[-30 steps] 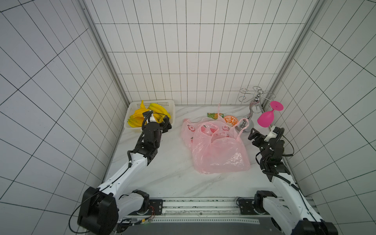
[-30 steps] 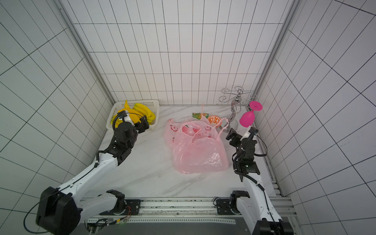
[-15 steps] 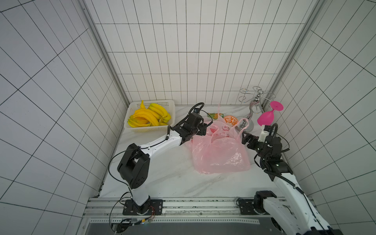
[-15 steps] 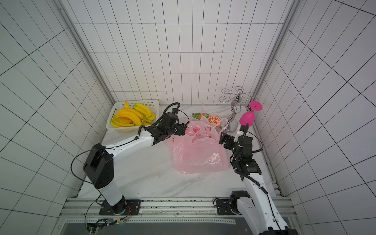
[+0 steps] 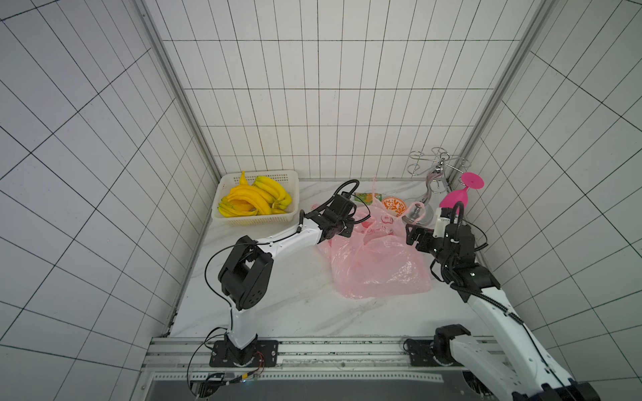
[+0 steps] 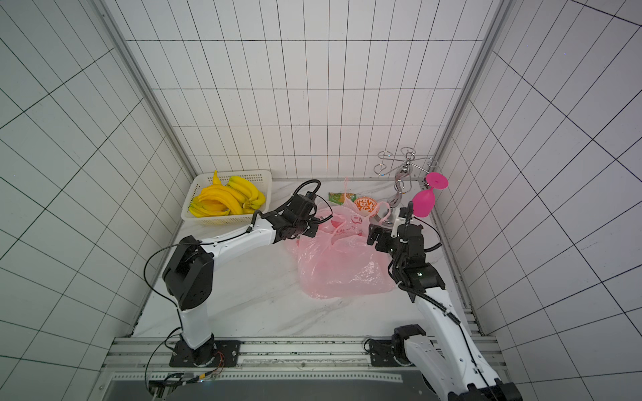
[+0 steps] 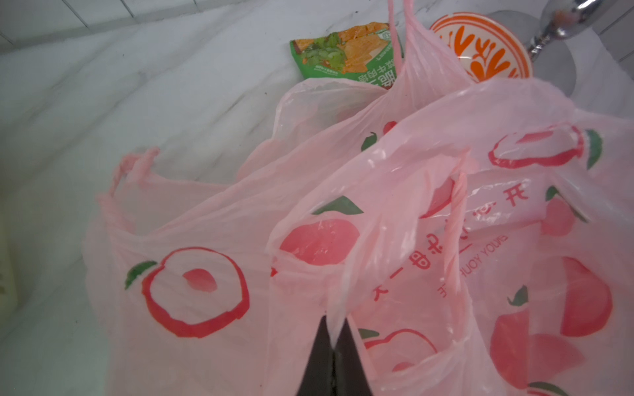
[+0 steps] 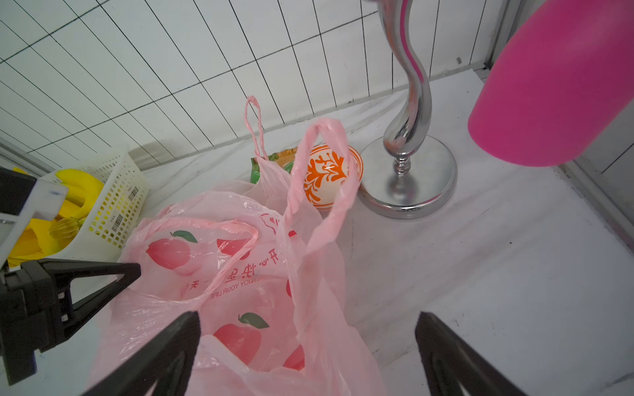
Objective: Place the banana into a plastic bag & tie a knot
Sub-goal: Pick up the plastic bag at the center of the board.
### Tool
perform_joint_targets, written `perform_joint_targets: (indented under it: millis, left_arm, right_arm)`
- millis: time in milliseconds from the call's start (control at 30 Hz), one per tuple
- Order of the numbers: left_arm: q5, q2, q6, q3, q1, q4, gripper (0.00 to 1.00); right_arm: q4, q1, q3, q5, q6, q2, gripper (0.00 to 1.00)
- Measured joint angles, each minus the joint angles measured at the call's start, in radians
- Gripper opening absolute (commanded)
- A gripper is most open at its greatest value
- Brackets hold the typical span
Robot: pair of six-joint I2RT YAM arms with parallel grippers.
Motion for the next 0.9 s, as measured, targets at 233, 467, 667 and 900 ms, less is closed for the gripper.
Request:
perform_joint_targets:
  millis: [233,467,667,900]
  left_arm:
    - [-0.042,-0.376,0.11,-0.244,-0.064,0.127,0.0]
    - [0.025,-0.612,0.227,-0.245,-0.115,0.235,0.0]
    - [0.105,-0.659,0.311,-0.245,-0.115,0.228,0.0]
    - [0.21,-0.711,0.349,-0.259,-0.111,0.217,0.0]
  right_arm:
    - [-0.135,0.006,0.187,-0.002,-0.055,0.007,0.98]
    - [-0.23,0.102,0.479,-0.074,-0.156,0.058,0.96]
    - [-0.252,0.124,0.527,-0.11,-0.275,0.023,0.95]
    - [-0.258,0.126,0.444,-0.213,-0.349,-0.051,0.93]
